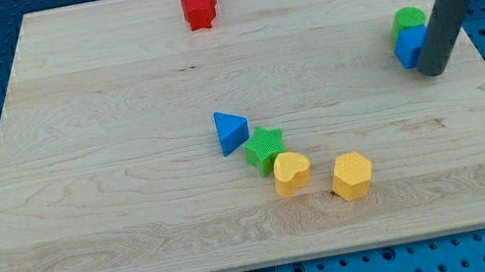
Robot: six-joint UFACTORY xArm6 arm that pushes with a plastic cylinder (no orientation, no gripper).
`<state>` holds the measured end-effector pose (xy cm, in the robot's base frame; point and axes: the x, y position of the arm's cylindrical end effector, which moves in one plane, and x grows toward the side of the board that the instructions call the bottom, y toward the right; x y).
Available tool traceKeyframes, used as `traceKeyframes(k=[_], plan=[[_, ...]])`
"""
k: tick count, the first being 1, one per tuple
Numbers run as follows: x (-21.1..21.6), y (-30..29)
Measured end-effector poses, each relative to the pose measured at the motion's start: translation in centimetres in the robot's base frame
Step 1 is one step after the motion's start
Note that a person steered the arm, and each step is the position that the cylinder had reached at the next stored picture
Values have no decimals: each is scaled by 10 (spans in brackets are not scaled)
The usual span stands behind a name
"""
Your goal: Move your arm closer to the blue triangle
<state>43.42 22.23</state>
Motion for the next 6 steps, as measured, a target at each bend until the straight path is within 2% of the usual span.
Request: traceKeyframes(k=[3, 4, 5, 6], plan=[[-23, -254], [-10, -333], [28, -341], [32, -311]])
